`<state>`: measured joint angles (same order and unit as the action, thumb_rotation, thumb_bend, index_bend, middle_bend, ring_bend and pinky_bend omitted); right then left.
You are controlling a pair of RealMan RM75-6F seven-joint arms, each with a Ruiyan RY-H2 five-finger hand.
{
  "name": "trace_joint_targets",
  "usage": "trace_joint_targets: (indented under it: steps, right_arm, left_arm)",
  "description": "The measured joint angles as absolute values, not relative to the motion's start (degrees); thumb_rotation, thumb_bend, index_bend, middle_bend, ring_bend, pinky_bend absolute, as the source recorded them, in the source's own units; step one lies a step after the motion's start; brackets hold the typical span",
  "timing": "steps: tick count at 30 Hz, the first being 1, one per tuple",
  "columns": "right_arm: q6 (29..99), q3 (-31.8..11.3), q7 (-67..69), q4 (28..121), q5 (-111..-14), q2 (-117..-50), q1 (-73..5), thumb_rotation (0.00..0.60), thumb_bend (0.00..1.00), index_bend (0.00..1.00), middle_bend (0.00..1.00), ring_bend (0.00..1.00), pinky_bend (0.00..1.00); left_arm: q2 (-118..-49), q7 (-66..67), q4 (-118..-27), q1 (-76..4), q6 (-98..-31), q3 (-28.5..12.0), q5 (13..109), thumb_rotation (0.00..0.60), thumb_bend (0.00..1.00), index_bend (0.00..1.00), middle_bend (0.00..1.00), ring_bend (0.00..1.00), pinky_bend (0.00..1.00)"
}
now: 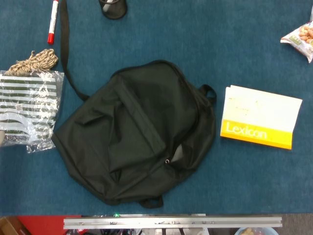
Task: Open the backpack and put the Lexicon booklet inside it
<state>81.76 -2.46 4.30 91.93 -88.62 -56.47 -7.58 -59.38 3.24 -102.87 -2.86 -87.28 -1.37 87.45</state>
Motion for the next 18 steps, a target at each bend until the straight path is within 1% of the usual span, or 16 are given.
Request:
trace_joint_targets:
  steps: [11,18]
  right_arm:
    - [81.12,-2.02,5.43,93.42,-90.6,-55.63,-8.32,0.6,0.41,0.23,0.31,0.13,0.21]
    - [77.74,-0.81,5.49,96.14,-93.35,-54.25,-10.31,0.6,0.41,0.23,0.31,0.14,0.21]
  left_arm:
    - [-59.51,3.65,-102.98,-2.88,-87.29,-1.27,87.74,0.6,0.24,0.24,0.16,0.15,0.21]
    - [-59.59,3.94,-103.1,-2.77,-87.28,-1.0,88.02,0.6,0.24,0.24,0.16,0.15,0.21]
